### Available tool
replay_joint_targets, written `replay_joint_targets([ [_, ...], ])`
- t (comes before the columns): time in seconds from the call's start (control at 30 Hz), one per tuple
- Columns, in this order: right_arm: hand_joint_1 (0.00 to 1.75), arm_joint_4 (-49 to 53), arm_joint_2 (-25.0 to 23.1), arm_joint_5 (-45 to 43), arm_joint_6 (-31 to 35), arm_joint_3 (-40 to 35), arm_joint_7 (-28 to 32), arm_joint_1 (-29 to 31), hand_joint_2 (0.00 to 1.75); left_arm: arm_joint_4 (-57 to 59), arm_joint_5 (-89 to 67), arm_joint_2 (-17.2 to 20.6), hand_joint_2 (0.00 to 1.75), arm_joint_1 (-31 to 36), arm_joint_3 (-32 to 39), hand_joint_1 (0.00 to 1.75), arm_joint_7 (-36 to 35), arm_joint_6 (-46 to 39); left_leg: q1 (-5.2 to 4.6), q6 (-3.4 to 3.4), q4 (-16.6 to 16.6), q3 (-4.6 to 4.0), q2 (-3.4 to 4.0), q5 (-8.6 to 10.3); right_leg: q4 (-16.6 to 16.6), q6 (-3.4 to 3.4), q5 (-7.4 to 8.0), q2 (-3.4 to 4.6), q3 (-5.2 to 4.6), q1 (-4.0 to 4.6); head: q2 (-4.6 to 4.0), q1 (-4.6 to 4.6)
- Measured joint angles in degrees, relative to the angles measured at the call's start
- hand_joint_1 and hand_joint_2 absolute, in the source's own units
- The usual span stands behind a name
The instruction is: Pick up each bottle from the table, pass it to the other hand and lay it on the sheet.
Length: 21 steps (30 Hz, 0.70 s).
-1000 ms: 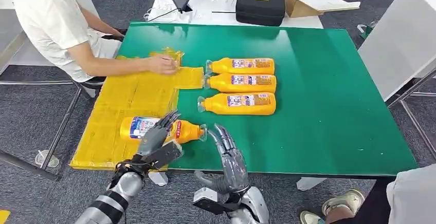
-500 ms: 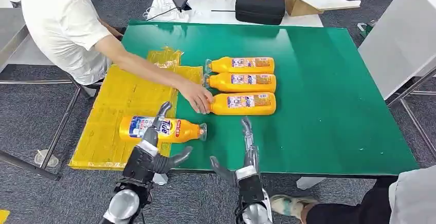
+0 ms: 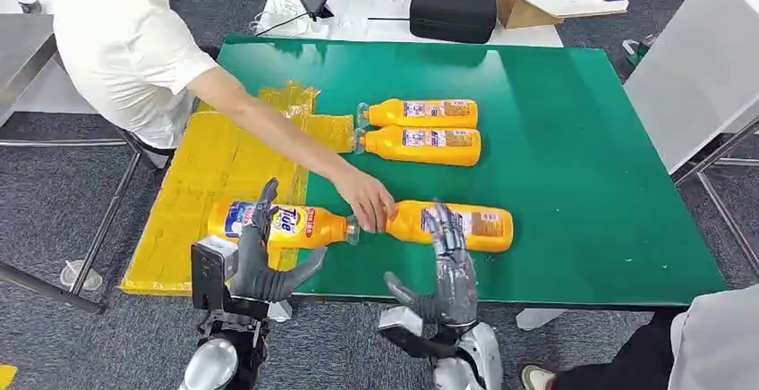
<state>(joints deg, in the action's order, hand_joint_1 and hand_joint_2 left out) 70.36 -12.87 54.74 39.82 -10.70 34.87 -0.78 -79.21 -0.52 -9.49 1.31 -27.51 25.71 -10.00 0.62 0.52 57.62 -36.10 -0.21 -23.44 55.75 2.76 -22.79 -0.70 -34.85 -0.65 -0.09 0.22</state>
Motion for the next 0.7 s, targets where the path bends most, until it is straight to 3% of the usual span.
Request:
replay_joint_targets([
  [0.1,0.00,-0.7,0.4,11.7,0.0,5.0,-4.2,1.1,1.75,0.7,-1.2,-0.5,1.75,0.1,-1.2,0.00,-0.3,-3.2,0.00,0.00,0.0,-0.01,0.00,0.00,0.0,0.00,0.00,0.00,0.00,-0.01,0.00,0.02],
  [0.23,0.00,-1.7,2.2,18.7,0.0,7.8,-7.6,2.6,1.75,2.2,-1.1,-0.8,1.75,0.4,-2.5,0.00,0.4,-5.2,-0.04,0.01,0.0,-0.02,0.02,0.00,0.0,0.07,0.05,0.02,0.00,-0.05,0.00,0.02],
  [0.43,0.00,-5.1,4.4,21.6,0.0,9.0,-12.9,6.3,1.75,4.0,-1.1,-0.9,1.75,1.8,-3.7,0.00,0.9,-6.1,-0.03,0.01,0.0,-0.02,0.02,0.01,0.0,0.07,0.06,0.04,-0.01,-0.03,0.00,0.00],
  [0.6,0.00,-12.2,7.4,18.9,0.0,6.8,-19.2,9.9,1.75,4.9,-1.1,-1.2,1.75,2.1,-4.2,0.00,0.5,-6.0,-0.03,0.01,0.0,-0.02,0.03,0.01,0.0,0.08,0.07,0.04,0.00,-0.04,0.00,-0.02],
  [0.7,0.00,-14.7,8.7,18.5,0.0,6.0,-19.9,11.1,1.75,5.2,-1.1,-1.4,1.75,2.2,-4.3,0.00,0.5,-6.0,-0.03,0.02,0.0,-0.04,0.01,0.01,0.0,0.09,0.06,0.03,0.00,-0.04,0.00,0.00],
])
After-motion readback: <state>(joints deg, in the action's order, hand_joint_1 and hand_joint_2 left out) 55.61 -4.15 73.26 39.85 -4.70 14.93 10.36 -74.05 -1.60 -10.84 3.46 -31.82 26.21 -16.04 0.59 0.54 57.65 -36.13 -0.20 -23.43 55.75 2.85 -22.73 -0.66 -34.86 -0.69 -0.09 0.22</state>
